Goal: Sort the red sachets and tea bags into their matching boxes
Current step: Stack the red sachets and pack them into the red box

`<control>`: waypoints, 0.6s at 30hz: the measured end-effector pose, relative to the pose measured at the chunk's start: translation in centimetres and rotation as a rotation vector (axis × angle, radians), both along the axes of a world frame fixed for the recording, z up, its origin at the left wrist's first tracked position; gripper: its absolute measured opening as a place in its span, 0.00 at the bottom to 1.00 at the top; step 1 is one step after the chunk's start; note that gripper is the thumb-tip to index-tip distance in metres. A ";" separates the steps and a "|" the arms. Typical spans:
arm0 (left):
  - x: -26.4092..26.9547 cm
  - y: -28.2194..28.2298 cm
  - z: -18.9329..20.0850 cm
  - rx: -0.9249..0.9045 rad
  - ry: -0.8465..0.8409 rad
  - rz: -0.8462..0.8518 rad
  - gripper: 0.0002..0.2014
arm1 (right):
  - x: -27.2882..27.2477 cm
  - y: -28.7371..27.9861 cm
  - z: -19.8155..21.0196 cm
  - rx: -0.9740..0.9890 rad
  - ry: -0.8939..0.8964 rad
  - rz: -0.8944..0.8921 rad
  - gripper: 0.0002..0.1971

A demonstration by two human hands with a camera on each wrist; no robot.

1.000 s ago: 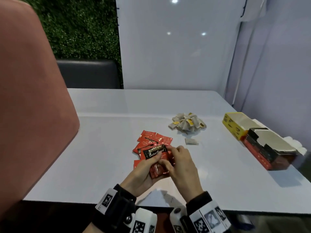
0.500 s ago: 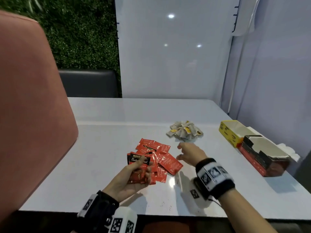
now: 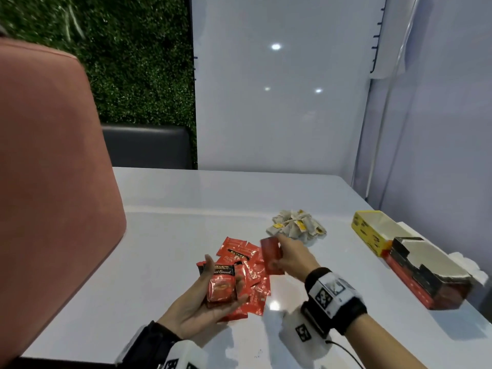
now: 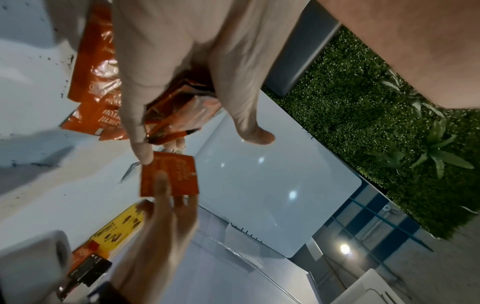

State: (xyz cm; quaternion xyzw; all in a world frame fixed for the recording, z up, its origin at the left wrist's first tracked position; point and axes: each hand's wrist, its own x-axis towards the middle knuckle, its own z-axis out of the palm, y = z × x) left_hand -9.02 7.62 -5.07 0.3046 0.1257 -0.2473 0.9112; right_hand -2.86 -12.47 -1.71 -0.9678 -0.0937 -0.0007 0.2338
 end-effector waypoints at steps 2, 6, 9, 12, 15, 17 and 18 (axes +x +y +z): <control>0.3 -0.9 0.1 -0.001 -0.003 0.014 0.50 | -2.0 1.5 1.7 0.118 -0.143 0.043 0.10; 0.6 -4.1 1.2 0.030 -0.105 0.018 0.46 | -4.4 5.2 2.9 -0.066 -0.184 0.141 0.07; 1.1 -4.8 1.6 0.096 -0.104 0.129 0.28 | -4.7 6.1 2.9 -0.002 -0.081 0.224 0.12; 1.5 -3.6 0.9 0.156 -0.063 0.145 0.29 | -4.7 4.3 2.9 0.225 0.033 0.298 0.12; 1.2 -1.6 0.4 0.096 -0.042 0.013 0.24 | -3.4 -1.2 2.6 0.348 0.060 0.135 0.13; 0.8 -0.6 0.2 0.021 -0.040 -0.043 0.30 | -2.0 -6.9 2.6 0.074 -0.052 -0.135 0.16; 0.6 -0.3 0.3 0.007 -0.047 -0.060 0.30 | -2.1 -9.6 2.9 -0.130 -0.092 -0.287 0.17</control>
